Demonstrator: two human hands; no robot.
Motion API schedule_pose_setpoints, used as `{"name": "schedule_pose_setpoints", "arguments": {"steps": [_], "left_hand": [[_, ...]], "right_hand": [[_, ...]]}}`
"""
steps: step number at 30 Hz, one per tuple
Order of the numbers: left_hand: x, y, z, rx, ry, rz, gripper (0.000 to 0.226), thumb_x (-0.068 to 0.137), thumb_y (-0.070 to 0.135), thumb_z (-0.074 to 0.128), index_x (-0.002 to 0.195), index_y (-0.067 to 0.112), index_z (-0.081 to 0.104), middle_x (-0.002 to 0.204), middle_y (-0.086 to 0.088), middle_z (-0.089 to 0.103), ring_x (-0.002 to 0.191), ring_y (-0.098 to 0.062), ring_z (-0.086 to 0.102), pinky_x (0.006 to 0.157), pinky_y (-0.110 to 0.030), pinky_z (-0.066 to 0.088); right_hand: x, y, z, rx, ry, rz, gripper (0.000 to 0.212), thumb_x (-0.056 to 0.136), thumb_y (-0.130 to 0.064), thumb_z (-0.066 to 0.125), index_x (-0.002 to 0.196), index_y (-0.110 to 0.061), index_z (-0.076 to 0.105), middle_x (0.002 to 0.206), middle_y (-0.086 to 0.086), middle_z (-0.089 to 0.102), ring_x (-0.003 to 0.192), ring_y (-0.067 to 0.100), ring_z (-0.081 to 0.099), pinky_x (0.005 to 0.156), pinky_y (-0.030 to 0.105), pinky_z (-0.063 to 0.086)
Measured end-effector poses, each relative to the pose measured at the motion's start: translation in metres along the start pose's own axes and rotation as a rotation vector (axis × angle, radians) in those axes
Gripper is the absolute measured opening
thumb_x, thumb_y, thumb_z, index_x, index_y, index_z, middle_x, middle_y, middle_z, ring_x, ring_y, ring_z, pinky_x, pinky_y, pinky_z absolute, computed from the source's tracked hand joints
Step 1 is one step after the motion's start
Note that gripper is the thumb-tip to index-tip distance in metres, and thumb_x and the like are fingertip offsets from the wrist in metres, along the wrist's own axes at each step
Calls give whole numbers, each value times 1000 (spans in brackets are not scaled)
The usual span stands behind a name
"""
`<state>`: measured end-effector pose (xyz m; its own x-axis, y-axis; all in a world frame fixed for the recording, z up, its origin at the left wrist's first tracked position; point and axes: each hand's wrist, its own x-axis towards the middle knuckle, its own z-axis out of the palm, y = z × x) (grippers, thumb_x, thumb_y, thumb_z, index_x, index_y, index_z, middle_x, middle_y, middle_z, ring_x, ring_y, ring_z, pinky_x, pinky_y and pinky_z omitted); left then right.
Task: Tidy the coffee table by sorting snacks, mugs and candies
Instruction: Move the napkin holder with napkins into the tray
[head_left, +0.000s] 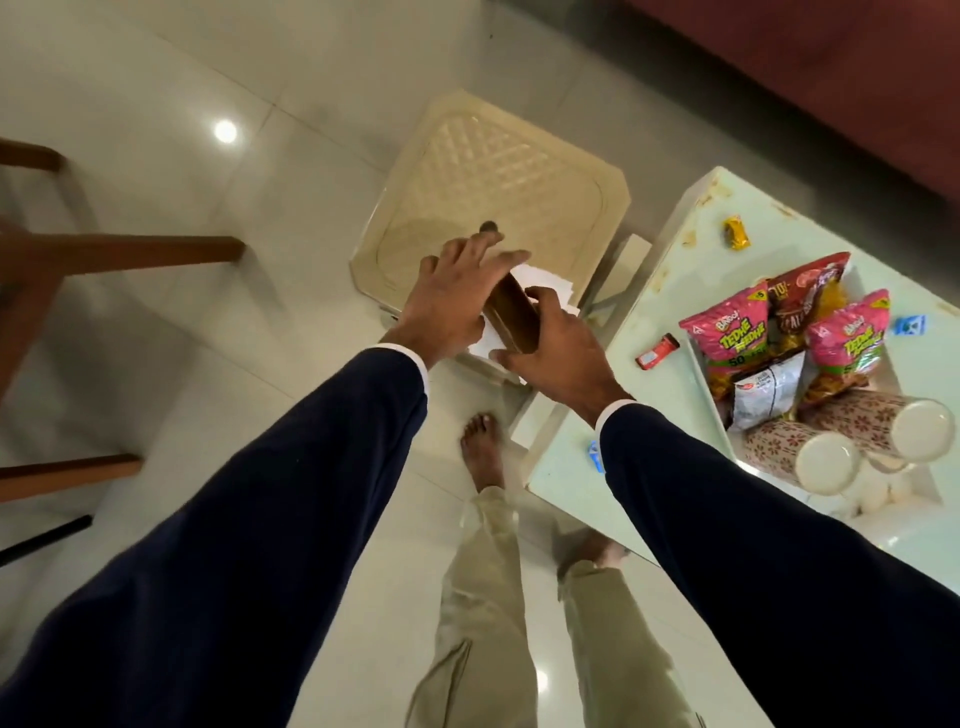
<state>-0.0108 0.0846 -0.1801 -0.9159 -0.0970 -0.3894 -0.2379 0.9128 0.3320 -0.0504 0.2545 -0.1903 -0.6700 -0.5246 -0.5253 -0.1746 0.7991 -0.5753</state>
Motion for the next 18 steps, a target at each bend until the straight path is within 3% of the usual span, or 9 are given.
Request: {"name": "schedule_pose_setpoints", "arguments": {"steps": [4,6,9,12,15,18], "left_hand": [[10,-2,-5,134,-16,109,50,82,16,75,127,28,57,145,-2,48,131,-30,45,104,-52,37],[1,-15,-7,71,-1,84,47,78,27,78,120,28,57,132,1,55,124,-29,50,101,-50,37],[-27,-44,-12,-140,19,-56,46,72,40,80,110,34,55,117,9,60,112,-23,57,96,-46,38],[-68,-70,-11,-500,108,-278,49,73,50,78,111,36,51,107,16,63,98,-11,63,86,-33,50],[-100,-81,-5,-847,334,-546,54,79,55,77,116,28,48,106,12,63,99,-8,64,76,-27,55],[-112,-79,3,-977,443,-650,56,81,55,76,117,24,47,107,12,62,101,-7,64,78,-27,58]], "right_hand": [[-3,7,-9,6,-126,-44,95,77,-69,67,150,-25,26,134,7,60,113,29,62,94,44,54],[-5,10,-14,35,-181,-64,94,80,-81,49,153,-27,23,138,8,58,114,27,60,95,43,50],[-7,15,-19,126,-203,-80,81,89,-79,33,153,-31,25,149,9,51,128,28,53,101,39,41],[-4,24,-18,152,-150,-50,68,96,-64,44,152,-27,32,153,4,47,138,23,46,112,41,38],[3,32,-10,-171,-133,-176,74,91,-47,66,150,-15,36,150,7,42,132,30,46,108,42,41],[3,33,4,-495,-65,-245,89,76,-57,74,146,-15,40,145,9,42,122,34,48,99,45,45]]}}
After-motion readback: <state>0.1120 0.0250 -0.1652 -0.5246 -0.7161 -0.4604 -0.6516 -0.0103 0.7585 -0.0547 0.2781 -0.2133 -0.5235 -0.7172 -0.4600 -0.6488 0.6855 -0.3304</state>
